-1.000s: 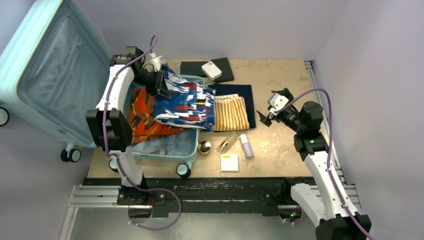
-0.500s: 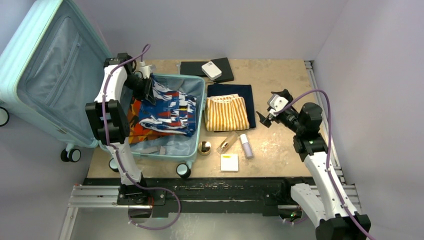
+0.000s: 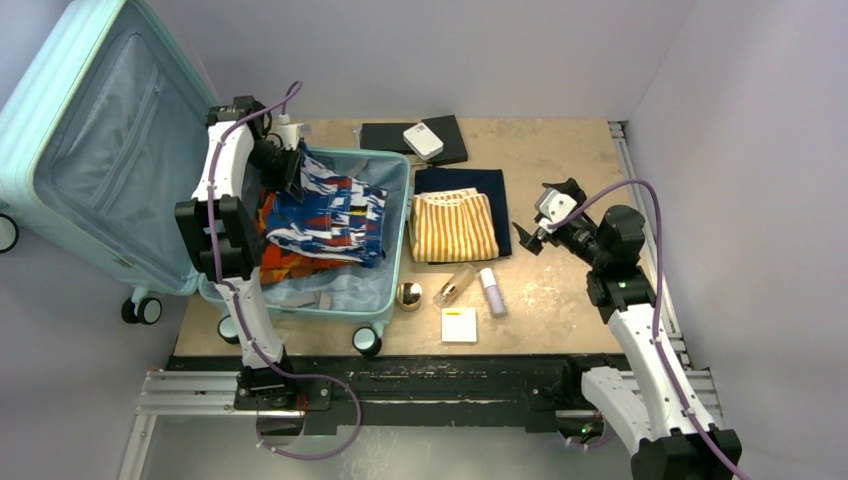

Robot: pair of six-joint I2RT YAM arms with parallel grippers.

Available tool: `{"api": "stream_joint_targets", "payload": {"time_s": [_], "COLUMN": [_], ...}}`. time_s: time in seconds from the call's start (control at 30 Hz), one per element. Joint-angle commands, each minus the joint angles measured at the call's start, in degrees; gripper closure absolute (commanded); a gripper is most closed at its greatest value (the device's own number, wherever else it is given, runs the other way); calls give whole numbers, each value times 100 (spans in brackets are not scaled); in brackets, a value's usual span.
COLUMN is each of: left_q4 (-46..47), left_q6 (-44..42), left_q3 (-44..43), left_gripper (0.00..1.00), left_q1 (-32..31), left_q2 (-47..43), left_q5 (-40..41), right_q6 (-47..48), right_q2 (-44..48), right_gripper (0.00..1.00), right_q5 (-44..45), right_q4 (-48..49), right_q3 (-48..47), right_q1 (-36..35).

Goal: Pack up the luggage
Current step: Place the clothes in the luggage.

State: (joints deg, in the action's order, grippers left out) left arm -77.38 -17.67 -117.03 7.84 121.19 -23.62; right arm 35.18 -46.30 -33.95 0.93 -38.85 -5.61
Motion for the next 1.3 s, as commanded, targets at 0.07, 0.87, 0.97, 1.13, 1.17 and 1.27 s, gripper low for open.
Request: {"api": "stream_joint_targets", "payload": {"time_s": [0.07, 0.87, 0.97, 1.13, 1.17, 1.27], "left_q4": [355, 2211, 2701, 2717, 2591, 2432], "left_q6": [-380, 16, 17, -492, -649, -932], "left_q3": [-306, 1211, 1871, 2882, 3012, 3494], "left_gripper": [100, 1, 5, 54, 70, 100], "left_q1": [190, 363, 367, 359, 358, 358], "left_q2": [96, -1336, -2130, -3100, -3150, -3131], "left_q5": [694, 1880, 1777, 983, 893, 1008], "right_q6": [26, 21, 29, 46, 36, 37], "right_q2": [136, 95, 101, 91, 95, 102], "right_gripper": [1, 1, 1, 1, 1, 1], "right_q5": [39, -8, -14, -16, -28, -41], "right_q4": [164, 125, 100, 109, 103, 107], "right_q3": [53, 9, 9, 13, 10, 1], "right_q1": [2, 2, 1, 4, 7, 6]}}
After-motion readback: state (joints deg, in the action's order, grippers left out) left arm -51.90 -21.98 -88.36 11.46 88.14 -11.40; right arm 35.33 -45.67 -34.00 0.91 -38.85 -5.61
